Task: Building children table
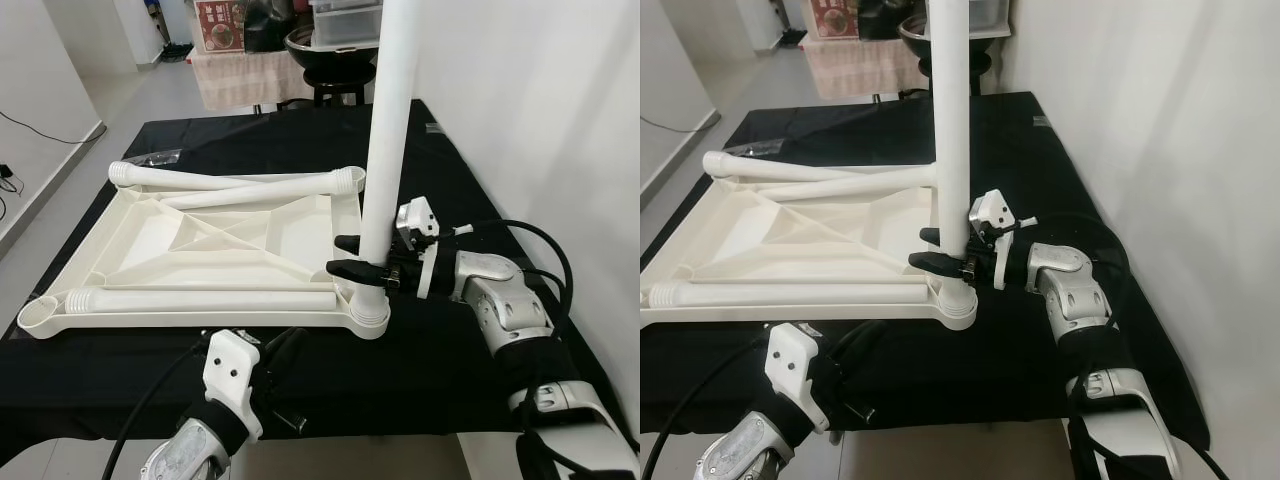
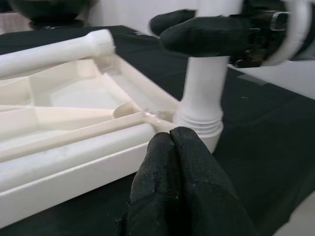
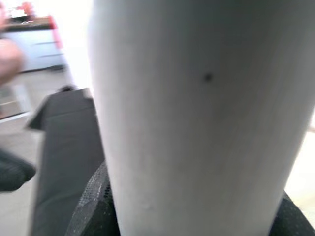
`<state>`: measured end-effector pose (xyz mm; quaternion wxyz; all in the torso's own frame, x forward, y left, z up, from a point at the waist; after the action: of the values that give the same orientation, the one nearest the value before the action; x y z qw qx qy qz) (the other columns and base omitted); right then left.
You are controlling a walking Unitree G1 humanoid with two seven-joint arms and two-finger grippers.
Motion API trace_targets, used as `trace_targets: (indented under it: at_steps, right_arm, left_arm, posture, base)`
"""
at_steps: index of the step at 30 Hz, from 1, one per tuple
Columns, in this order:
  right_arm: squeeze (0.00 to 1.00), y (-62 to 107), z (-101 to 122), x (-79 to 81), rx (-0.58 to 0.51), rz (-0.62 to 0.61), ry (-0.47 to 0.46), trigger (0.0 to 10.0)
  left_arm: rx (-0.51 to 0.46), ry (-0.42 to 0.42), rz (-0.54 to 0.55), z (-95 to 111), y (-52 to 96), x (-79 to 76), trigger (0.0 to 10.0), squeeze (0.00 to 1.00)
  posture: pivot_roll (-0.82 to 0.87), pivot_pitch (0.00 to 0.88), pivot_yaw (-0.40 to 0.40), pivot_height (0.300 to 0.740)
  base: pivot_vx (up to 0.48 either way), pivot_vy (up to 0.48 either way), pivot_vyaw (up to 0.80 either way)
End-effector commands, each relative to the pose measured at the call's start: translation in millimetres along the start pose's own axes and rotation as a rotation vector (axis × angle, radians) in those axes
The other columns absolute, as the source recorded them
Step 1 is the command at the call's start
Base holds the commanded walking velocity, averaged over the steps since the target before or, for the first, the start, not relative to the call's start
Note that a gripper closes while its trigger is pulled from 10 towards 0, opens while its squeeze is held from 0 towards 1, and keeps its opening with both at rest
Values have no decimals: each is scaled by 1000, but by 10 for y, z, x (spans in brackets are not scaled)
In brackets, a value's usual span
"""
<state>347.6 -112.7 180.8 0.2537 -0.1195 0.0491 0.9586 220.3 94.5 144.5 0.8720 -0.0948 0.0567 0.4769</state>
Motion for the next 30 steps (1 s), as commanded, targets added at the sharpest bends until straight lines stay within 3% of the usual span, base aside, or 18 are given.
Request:
trace_targets:
  at_steps: [1, 3, 5, 7, 8, 10, 15, 16, 17, 18, 22, 26, 27, 28, 30]
  right_arm:
    - [0, 5, -190, 30, 99, -86, -45, 0]
    - [0, -34, -255, 8, 149, -405, -96, 0]
    - [0, -2, -352, 206, 227, -606, -146, 0]
    - [0, -2, -352, 206, 227, -606, -146, 0]
    - [0, -34, -369, 321, 243, -613, -141, 0]
    - [0, -65, -380, 349, 256, -608, -116, 0]
    - [0, -174, -359, 312, 247, -572, -84, 0]
    - [0, -177, -337, 297, 244, -587, -91, 6745]
    - [0, -177, -337, 297, 244, -587, -91, 6745]
    - [1000, -201, -267, 262, 200, -564, -97, 10000]
    - [1000, -317, 102, 191, 0, -376, -102, 10000]
    - [1000, -332, 276, 158, -91, -258, -124, 10000]
    - [0, -336, 350, 159, -121, -187, -105, 10000]
    - [0, -336, 350, 159, -121, -187, -105, 10000]
    - [0, -335, 437, 233, -150, 30, -61, 10000]
  left_arm:
    - [-4, 2, -4, 3, 10, -16, 10000, 0]
    - [-4, 3, -3, 11, 21, -3, 10000, 0]
    - [-5, 3, -2, 19, 26, 3, 10000, 0]
    - [-5, 3, -2, 19, 26, 3, 10000, 0]
    - [-4, 3, -2, 20, 26, 9, 10000, 0]
    - [-2, 3, -5, 17, 20, 8, 10000, 0]
    - [-1, 3, -8, 14, 8, 12, 10000, 0]
    - [-3, 2, -6, 15, 5, 15, 10000, 0]
    - [-3, 2, -6, 15, 5, 15, 10000, 0]
    - [-5, 1, -3, 17, 3, 17, 10000, 0]
    - [-5, 2, -3, 14, -6, 17, 10000, 0]
    - [-4, 2, -6, 11, -10, 14, 10000, 0]
    - [-4, 2, -6, 11, -11, 12, 10000, 0]
    - [-4, 2, -6, 11, -11, 12, 10000, 0]
    - [-4, 0, -5, 11, -10, 10, 10000, 0]
  posture:
    - [9, 86, 0, 740]
    - [-2, 98, 7, 740]
    - [-5, 102, 11, 740]
    - [-5, 102, 11, 740]
    - [-4, 101, 23, 740]
    - [-3, 94, 23, 740]
    - [-7, 93, 21, 740]
    - [-2, 91, 21, 740]
    - [-2, 91, 21, 740]
    - [-2, 92, 21, 740]
    - [-4, 88, 25, 740]
    - [-4, 86, 25, 740]
    - [1, 87, 26, 740]
    - [1, 87, 26, 740]
    - [10, 87, 26, 740]
  base:
    - [0, 0, 0]
    - [0, 0, 0]
    - [0, 0, 0]
    - [0, 0, 0]
    - [0, 0, 0]
    - [0, 0, 0]
    - [0, 0, 0]
    - [0, 0, 0]
    - [0, 0, 0]
    - [0, 0, 0]
    - [0, 0, 0]
    - [0, 0, 0]
    - [0, 0, 0]
    - [0, 0, 0]
    - [0, 0, 0]
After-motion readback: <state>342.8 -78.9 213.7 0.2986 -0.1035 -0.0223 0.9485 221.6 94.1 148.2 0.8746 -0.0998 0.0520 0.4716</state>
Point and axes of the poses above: a point about 5 cm out from each wrist's last joint towards the gripper, its own y axis pointing back from the gripper into the wrist, its own z axis along the axis of the wrist's last joint, x = y × z, the point moved 3 cm from there along -y, pointing out of the wrist towards the gripper, and after that the axes turned 9 degrees about y, right-handed, at the moved point
